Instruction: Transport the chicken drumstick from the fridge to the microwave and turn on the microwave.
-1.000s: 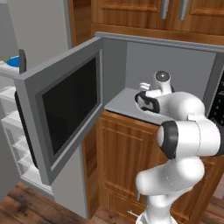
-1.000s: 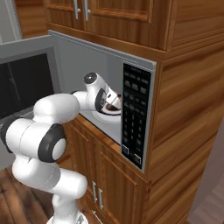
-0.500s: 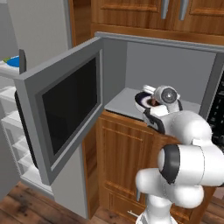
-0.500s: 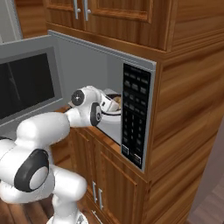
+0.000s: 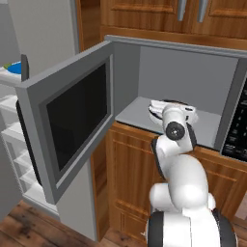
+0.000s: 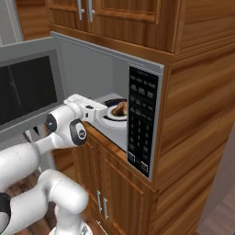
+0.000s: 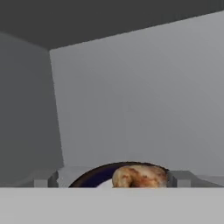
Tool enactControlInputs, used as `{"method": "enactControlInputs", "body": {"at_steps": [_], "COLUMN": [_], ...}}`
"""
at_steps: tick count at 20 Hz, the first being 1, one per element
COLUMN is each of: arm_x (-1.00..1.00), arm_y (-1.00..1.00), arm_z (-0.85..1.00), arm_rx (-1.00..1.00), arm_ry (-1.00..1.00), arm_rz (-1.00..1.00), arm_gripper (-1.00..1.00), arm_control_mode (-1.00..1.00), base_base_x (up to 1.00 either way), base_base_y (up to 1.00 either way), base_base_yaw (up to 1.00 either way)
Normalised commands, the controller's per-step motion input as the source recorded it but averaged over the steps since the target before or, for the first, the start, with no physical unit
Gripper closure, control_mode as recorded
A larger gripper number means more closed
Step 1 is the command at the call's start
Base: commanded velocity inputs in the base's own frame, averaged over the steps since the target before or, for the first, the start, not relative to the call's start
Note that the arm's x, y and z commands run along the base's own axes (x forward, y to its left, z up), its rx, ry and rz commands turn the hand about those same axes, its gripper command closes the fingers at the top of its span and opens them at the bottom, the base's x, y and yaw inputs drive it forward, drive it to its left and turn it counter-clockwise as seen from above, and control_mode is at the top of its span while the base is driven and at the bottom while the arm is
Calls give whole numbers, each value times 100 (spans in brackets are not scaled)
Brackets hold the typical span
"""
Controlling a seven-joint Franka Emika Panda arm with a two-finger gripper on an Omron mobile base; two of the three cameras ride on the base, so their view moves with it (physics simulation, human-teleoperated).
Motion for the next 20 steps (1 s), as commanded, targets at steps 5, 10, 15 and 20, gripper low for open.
{"method": "enactControlInputs", "body": {"at_steps": [5, 10, 15, 20], "arm_x": [-71, -67, -68, -57], "arm_y": [34, 22, 12, 1], "arm_z": [62, 43, 34, 32], "arm_rx": [-16, -3, 1, 7], "arm_ry": [0, 3, 17, 31], "arm_rz": [0, 0, 0, -1], "arm_gripper": [-100, -100, -100, -100], "arm_control_mode": [-100, -100, -100, -100], "base_base_x": [0, 0, 0, 0], "base_base_y": [0, 0, 0, 0], "base_base_yaw": [0, 0, 0, 0]}}
